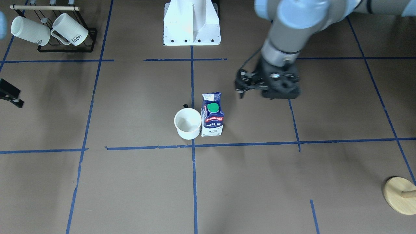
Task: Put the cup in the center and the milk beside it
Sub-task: 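Open the left gripper and lift it away from the carton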
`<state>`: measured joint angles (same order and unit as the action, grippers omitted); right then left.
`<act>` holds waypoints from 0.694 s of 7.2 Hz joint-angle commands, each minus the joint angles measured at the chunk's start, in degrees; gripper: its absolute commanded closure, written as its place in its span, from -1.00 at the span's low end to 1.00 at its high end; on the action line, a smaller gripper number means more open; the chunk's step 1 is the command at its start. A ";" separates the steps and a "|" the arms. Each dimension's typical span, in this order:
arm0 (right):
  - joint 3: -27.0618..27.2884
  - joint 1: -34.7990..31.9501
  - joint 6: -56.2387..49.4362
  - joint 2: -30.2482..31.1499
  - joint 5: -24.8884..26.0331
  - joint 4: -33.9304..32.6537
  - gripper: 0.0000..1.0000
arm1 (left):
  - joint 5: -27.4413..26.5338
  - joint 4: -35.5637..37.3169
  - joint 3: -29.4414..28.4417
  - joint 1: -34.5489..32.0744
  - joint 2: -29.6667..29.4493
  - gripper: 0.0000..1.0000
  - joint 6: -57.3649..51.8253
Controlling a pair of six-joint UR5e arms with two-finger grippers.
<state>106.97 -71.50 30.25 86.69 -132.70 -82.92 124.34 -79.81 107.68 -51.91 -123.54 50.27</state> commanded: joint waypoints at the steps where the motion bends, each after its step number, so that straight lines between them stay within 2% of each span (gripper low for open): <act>1: -0.01 -5.29 -10.45 0.76 -0.28 -5.39 -1.00 | 7.56 0.27 3.94 -11.41 11.26 -1.00 -16.27; 3: -0.10 -10.29 -20.08 0.94 -0.28 -10.91 -1.00 | 7.58 0.35 2.37 -20.29 19.27 -1.00 -37.06; 5: -0.27 -15.75 -32.66 0.85 -0.19 -18.74 -1.00 | 7.58 0.44 -5.07 -30.92 22.20 -1.00 -56.59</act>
<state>106.77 -84.00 5.07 87.56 -132.92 -97.06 131.92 -79.40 107.02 -76.34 -103.22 5.90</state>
